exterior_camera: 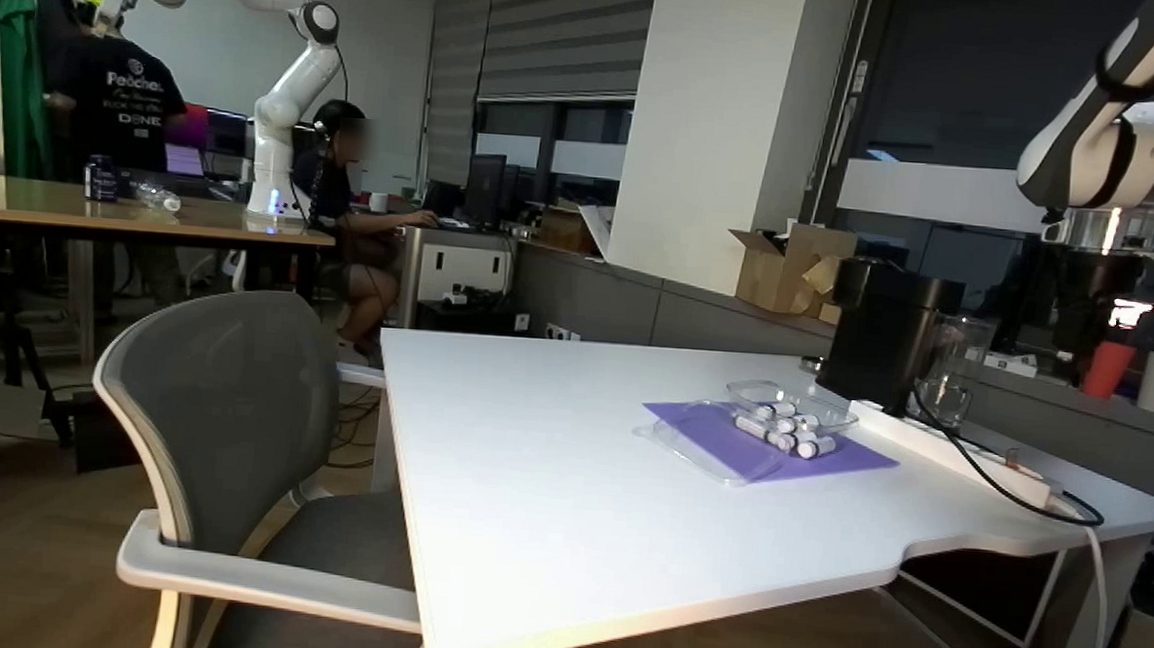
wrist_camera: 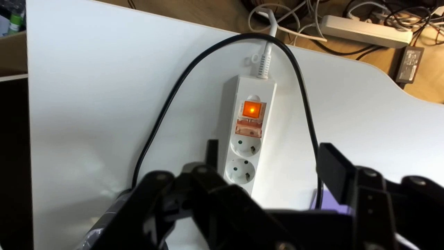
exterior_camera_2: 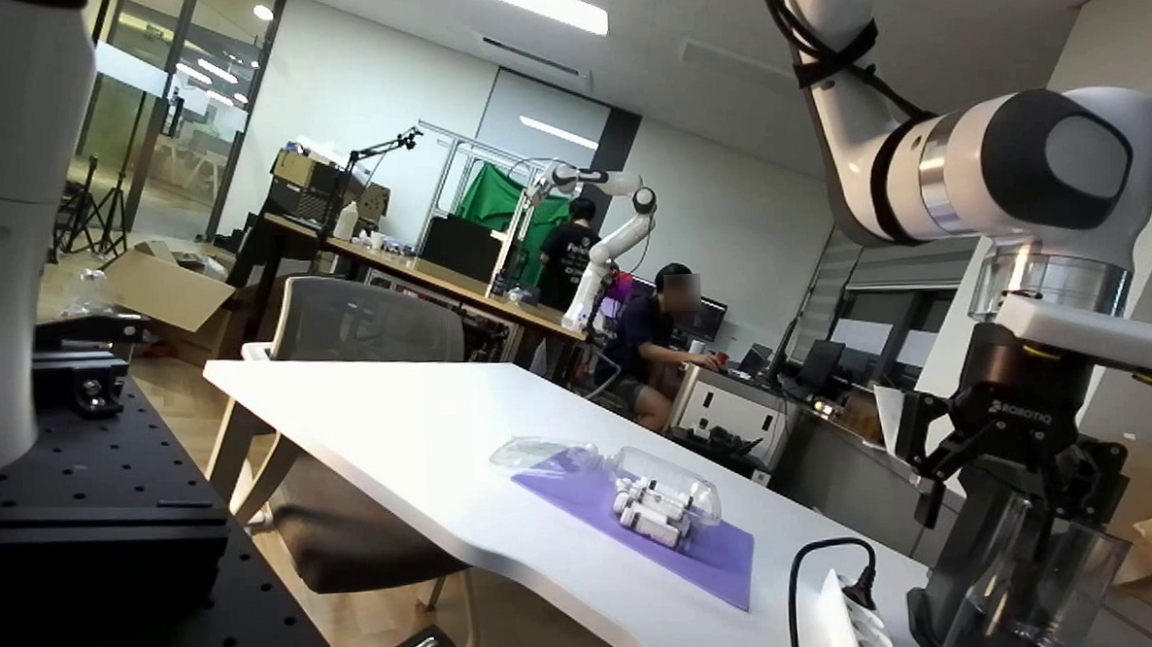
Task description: Turn off the switch on the extension cord
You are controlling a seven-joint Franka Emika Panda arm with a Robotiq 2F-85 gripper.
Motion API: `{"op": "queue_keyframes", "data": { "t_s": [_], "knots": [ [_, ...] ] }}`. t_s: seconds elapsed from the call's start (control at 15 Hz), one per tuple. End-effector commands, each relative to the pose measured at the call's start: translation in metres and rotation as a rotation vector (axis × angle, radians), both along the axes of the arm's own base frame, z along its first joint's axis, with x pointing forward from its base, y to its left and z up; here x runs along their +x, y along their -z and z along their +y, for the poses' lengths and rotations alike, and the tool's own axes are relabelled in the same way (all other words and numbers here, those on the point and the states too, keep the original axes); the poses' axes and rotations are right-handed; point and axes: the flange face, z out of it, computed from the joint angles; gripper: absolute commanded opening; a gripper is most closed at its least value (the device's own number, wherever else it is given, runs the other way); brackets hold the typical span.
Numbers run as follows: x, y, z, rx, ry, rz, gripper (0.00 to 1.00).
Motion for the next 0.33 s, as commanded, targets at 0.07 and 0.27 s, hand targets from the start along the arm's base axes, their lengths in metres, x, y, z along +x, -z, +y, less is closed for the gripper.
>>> {"op": "queue_keyframes", "data": {
  "t_s": [0.07, 0.27],
  "knots": [
    [0.0, -0.001, 0.0, -0.005, -0.001, 0.008, 1.0],
    [0.0, 0.002, 0.0, -0.005, -0.004, 0.011, 1.0]
  ]
}}
